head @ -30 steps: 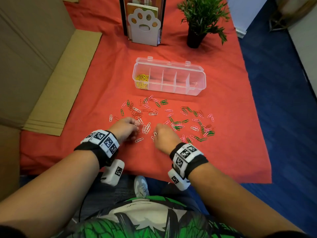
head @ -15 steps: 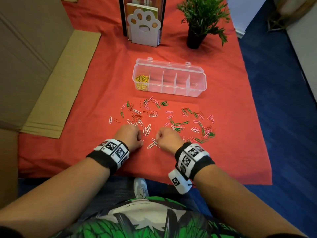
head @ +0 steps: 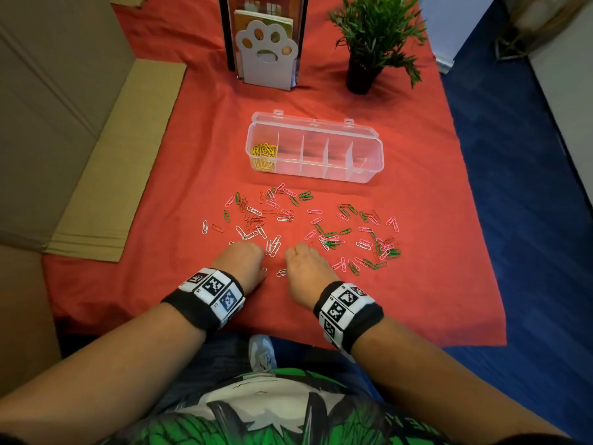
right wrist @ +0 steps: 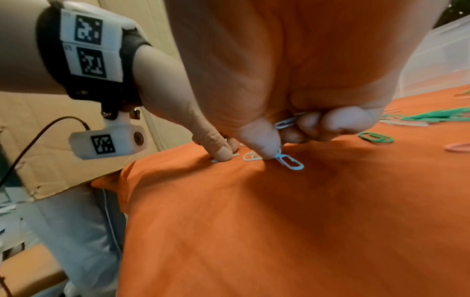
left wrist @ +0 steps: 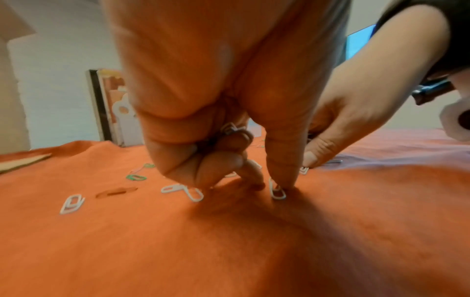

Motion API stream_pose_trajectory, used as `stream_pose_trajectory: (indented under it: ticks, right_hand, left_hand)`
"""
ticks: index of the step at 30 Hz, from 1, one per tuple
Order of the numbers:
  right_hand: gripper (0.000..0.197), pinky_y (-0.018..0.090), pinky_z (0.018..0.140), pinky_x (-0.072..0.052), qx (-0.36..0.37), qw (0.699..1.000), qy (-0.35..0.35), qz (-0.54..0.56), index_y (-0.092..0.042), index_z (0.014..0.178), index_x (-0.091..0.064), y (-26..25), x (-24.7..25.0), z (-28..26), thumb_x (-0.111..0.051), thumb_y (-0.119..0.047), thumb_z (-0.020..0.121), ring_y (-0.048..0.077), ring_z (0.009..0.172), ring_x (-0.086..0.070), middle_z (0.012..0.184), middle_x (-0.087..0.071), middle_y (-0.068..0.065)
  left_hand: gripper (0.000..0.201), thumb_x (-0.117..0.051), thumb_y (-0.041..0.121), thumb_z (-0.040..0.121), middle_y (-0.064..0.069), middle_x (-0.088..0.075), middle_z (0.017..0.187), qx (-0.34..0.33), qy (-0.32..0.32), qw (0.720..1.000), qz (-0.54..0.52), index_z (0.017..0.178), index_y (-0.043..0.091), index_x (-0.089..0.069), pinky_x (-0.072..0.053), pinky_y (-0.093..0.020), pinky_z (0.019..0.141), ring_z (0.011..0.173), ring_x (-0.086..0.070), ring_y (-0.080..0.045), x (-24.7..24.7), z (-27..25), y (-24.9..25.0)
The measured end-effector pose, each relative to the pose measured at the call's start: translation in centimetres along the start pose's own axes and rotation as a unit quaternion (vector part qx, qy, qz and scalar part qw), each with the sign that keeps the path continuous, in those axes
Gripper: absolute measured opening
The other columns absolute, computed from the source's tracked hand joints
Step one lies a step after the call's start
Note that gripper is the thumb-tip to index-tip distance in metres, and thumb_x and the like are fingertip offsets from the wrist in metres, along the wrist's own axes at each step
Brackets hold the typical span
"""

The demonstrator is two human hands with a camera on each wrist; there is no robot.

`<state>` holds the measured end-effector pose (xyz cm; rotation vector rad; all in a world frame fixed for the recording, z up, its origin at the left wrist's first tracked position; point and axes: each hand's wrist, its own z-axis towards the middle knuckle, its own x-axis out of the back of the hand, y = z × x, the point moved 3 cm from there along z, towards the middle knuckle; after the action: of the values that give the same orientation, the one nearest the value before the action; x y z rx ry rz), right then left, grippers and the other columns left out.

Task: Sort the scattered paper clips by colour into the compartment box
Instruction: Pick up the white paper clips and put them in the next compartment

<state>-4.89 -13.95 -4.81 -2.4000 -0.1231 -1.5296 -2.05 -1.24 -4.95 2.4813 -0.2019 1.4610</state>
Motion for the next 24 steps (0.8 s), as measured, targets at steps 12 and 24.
stream_pose_trajectory:
  ticks: [12, 24]
  right_hand:
    - [0.011, 0.026, 0.056, -0.035, -0.158, 0.898, 0.032, 0.409, -0.019, 0.065, -0.049, 5.1, 1.1, 1.1, -0.05, -0.016, 0.075, 0.017, 0.058, -0.047, 0.061, -0.052, 0.003]
    - [0.022, 0.021, 0.045, -0.037, -0.198, 0.54, -0.011, 0.818, -0.011, 0.07, -0.054, 7.1, 2.1, -0.7, -0.036, -0.01, 0.084, 0.013, 0.051, -0.044, 0.064, -0.044, 0.003]
  left_hand:
    - [0.031, -0.046, 0.025, 0.088, -0.02, -0.063, 0.111, 0.061, -0.045, 0.991, -0.112, 0.1, 0.001, -0.062, -0.045, -0.033, 0.086, 0.106, -0.058, -0.034, 0.9, 0.1, 0.7]
    - [0.028, -0.039, 0.02, 0.08, -0.002, -0.057, 0.052, 0.159, -0.129, 0.559, -0.803, 0.057, 0.013, -0.054, -0.052, -0.024, 0.052, 0.046, -0.058, -0.016, 2.6, 0.8, 0.7]
